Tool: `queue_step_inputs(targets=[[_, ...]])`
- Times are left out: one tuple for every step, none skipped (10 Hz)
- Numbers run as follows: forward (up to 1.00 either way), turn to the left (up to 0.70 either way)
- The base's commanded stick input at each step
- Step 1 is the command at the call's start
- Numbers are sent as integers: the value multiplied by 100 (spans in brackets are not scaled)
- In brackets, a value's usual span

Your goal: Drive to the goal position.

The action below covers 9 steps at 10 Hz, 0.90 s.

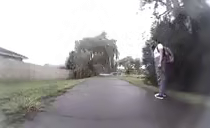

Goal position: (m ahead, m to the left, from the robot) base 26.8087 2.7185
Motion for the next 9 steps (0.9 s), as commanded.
queue_step_inputs(targets=[[70, 0], [70, 0], [70, 0], [70, 0], [70, 0], [70, 0], [70, 0], [70, 0], [70, 0]])
